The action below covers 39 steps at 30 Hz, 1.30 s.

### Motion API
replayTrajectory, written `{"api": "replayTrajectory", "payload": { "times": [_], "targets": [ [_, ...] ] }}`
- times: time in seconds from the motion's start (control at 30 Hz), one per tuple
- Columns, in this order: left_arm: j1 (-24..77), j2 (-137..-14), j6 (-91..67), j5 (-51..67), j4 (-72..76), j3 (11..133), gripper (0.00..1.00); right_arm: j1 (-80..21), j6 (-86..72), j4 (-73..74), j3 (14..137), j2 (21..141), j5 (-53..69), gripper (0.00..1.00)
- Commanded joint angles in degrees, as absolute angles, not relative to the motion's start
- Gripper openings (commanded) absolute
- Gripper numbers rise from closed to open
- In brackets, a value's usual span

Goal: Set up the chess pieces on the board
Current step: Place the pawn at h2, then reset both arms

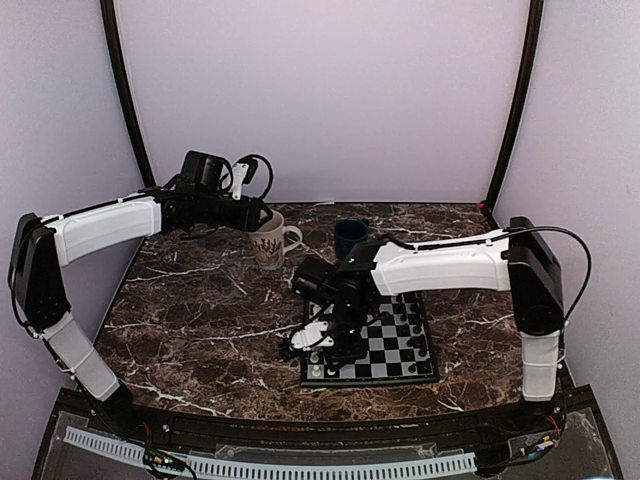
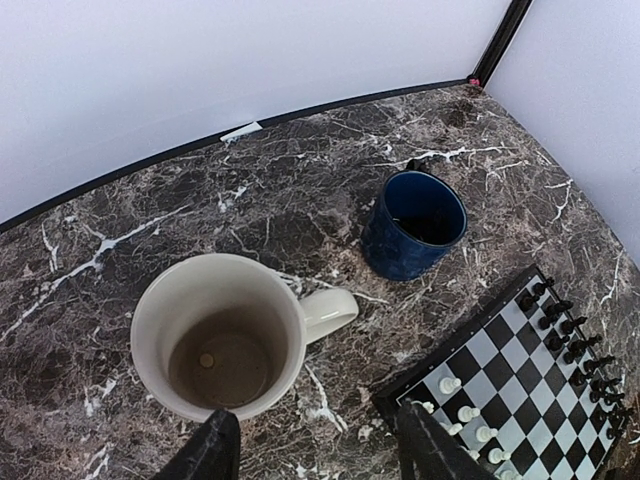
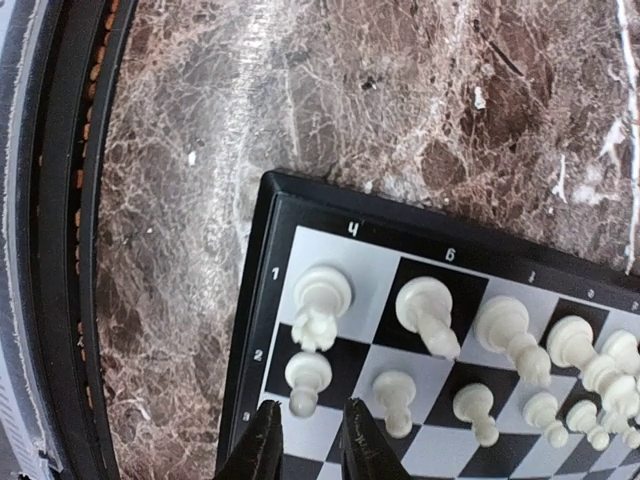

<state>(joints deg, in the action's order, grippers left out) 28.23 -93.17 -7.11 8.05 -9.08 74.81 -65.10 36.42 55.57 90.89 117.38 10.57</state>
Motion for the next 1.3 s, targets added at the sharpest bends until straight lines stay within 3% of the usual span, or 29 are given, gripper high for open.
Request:
{"api": "replayTrajectory", "payload": {
  "times": [0.0, 0.33, 0.63, 0.83, 0.87, 0.9, 1.03, 1.1, 1.27],
  "targets": [
    [28.02, -93.20, -5.49, 8.71, -9.56, 76.35, 0.56, -63.96, 37.05, 56.16, 89.08, 110.26, 8.97, 0.23],
    [28.12, -91.09, -0.65, 8.74, -9.84, 78.17, 0.58, -52.11, 36.19, 54.17, 82.65, 95.50, 7.95, 0.27],
    [28.20, -88.92, 3.46, 3.07, -15.61, 81.27, 0.58, -31.21, 31.99, 34.85, 67.34, 76.05, 10.78, 0.36],
    [28.21, -85.35, 6.95, -2.13, -17.91, 79.41, 0.67, -18.52, 23.39, 20.44, 59.35, 70.41, 10.77, 0.68],
    [28.14, -84.82, 6.98, -3.54, -17.64, 78.56, 0.69, -16.61, 21.56, 18.70, 58.63, 70.07, 10.34, 0.79],
    [28.20, -84.16, 6.95, -4.73, -17.00, 77.43, 0.70, -15.27, 19.77, 17.03, 58.00, 69.79, 10.36, 0.99],
    [28.19, -81.89, 6.04, -7.63, -14.39, 73.85, 0.82, -11.70, 14.06, 13.55, 57.60, 69.38, 9.05, 0.97],
    [28.16, -81.09, 5.80, -8.45, -13.94, 73.51, 0.95, -10.92, 12.23, 13.60, 58.50, 69.66, 8.86, 0.97],
    [28.20, -79.26, 5.36, -11.37, -14.00, 74.59, 0.99, -10.90, 6.51, 14.80, 63.63, 69.86, 4.70, 0.97]
  ]
}}
